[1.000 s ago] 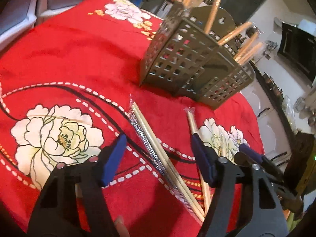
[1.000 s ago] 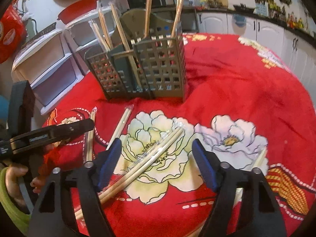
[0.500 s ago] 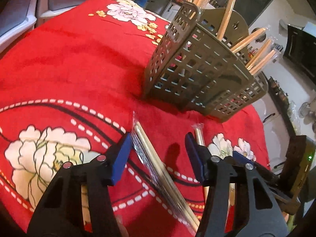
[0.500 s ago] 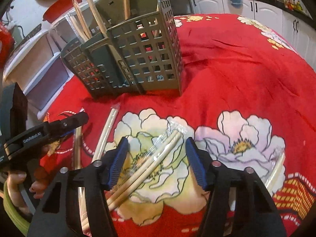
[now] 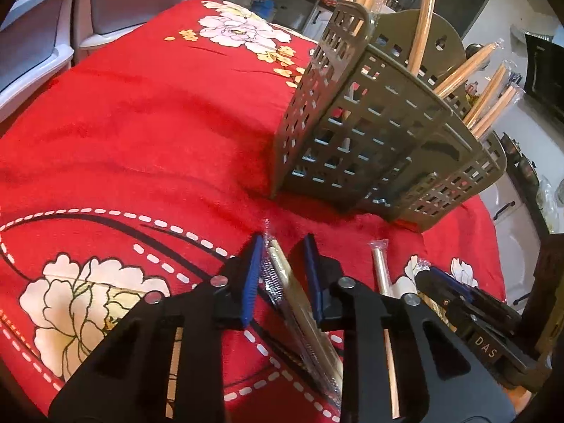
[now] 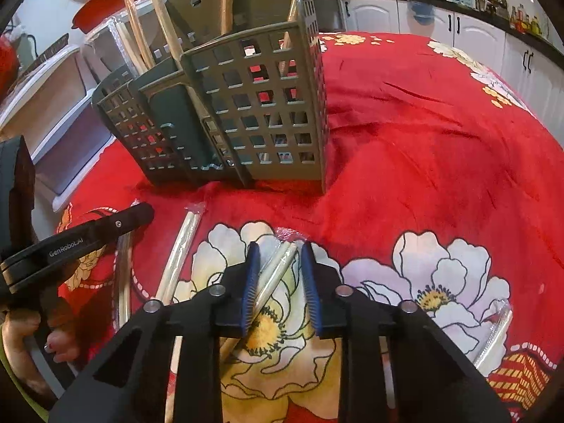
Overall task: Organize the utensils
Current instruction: 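Grasp a wooden chopstick with the left tool while the right tool grasps another, then lift both held chopsticks upright and carry them over the caddy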
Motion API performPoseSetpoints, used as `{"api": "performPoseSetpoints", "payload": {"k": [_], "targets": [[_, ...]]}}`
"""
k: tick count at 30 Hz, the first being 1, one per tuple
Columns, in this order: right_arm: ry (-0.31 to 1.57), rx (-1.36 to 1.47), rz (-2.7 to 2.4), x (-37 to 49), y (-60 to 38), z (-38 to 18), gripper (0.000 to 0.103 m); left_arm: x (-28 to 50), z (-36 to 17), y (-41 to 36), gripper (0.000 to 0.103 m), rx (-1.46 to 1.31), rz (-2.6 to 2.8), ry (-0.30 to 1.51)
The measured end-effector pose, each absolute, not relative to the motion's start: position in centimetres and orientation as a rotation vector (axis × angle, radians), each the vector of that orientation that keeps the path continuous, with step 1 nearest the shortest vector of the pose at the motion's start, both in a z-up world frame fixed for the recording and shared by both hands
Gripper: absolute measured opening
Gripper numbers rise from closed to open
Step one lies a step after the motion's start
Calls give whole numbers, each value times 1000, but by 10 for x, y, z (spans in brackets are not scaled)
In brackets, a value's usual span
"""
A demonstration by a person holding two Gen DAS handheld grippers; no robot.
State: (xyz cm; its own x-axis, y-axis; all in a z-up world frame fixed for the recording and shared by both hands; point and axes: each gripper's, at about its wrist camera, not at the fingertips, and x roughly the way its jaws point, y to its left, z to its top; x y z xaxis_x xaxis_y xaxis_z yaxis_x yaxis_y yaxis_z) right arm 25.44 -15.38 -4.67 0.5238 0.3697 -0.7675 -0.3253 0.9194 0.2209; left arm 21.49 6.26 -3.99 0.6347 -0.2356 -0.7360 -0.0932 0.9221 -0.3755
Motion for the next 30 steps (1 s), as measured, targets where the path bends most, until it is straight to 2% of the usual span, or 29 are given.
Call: {"api": "performPoseSetpoints", "payload": {"k": [2, 7, 18, 30], "targets": [[932, 59, 420, 257, -154, -47, 14, 217, -40, 64, 10, -404, -85, 886], [934, 127, 461, 259, -157, -45, 7, 217, -40, 69, 6, -425, -98, 879], [867, 191, 552, 241, -157, -12, 5, 194, -4, 67, 4, -428, -142, 777], [675, 173, 629, 210, -156, 61, 5, 173, 55, 61, 2, -402, -205, 646]]}}
